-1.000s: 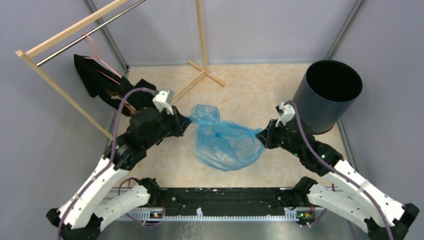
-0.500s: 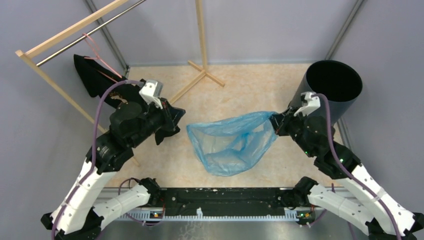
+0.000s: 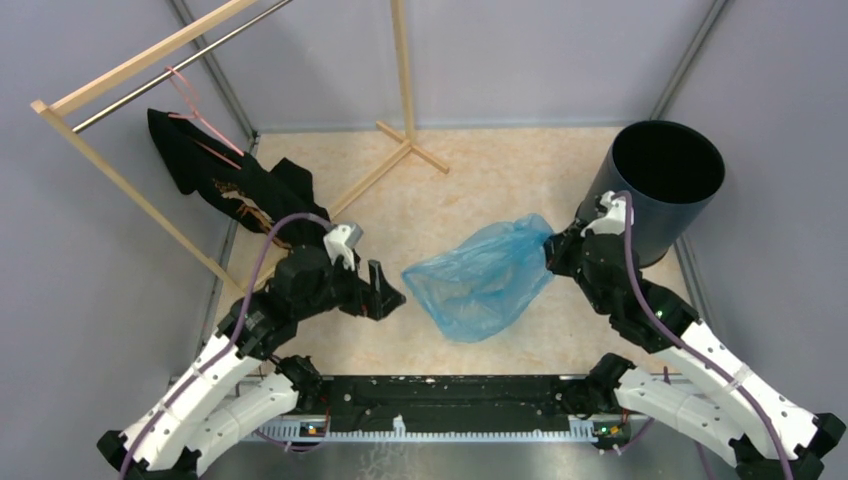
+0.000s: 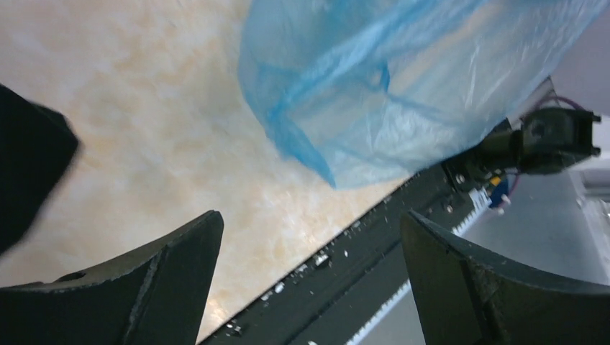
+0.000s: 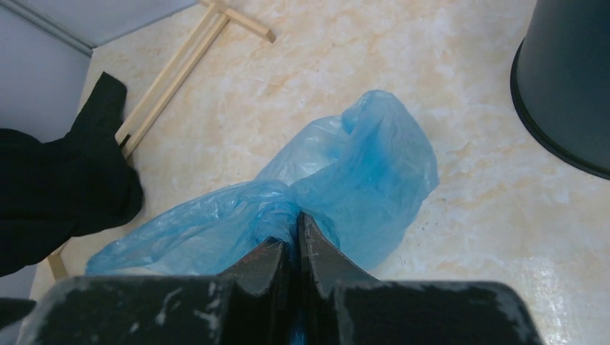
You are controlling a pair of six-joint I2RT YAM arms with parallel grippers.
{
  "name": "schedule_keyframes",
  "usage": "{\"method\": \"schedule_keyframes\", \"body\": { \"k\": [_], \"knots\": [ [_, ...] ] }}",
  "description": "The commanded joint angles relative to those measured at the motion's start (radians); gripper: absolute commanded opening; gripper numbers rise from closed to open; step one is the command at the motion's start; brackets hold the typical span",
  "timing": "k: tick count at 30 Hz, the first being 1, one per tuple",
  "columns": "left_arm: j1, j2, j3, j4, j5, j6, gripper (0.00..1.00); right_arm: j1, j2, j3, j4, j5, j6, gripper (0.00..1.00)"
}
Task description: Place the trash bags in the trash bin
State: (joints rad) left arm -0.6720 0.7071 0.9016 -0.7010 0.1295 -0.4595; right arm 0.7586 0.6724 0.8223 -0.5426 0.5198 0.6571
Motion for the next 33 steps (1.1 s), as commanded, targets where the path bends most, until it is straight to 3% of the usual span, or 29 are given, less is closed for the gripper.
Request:
{"method": "schedule_keyframes", "body": {
  "k": [1, 5, 13, 19, 27, 29, 33],
  "knots": [
    [-0.001, -0.09, -0.225, 0.222, 0.238, -0.182, 0.98, 0.009, 0.046, -0.009, 0.103, -0.013, 0.011, 0.05],
    [0.0, -0.041, -0.257, 0.28, 0.171, -0.167, 0.98, 0.01, 0.102, 0.01, 0.124, -0.144, -0.065, 0.05],
    [0.0, 0.125, -0.012, 0.132, -0.005, 0.013, 0.98, 0.01, 0.128, 0.036, 0.037, -0.354, -0.176, 0.04],
    [-0.001, 0.193, 0.072, 0.242, 0.147, 0.112, 0.98, 0.009, 0.211, 0.1, 0.111, -0.683, -0.282, 0.07],
    [0.002, 0.307, -0.003, 0.502, 0.413, 0.138, 0.98, 0.01, 0.326, 0.127, 0.21, -0.877, -0.288, 0.07],
    [0.002, 0.356, 0.009, 0.467, 0.417, 0.157, 0.98, 0.009, 0.319, 0.105, 0.213, -0.878, -0.288, 0.07],
    [0.002, 0.443, 0.087, 0.321, 0.259, 0.236, 0.98, 0.009, 0.307, 0.067, 0.199, -0.89, -0.3, 0.07]
  ]
}}
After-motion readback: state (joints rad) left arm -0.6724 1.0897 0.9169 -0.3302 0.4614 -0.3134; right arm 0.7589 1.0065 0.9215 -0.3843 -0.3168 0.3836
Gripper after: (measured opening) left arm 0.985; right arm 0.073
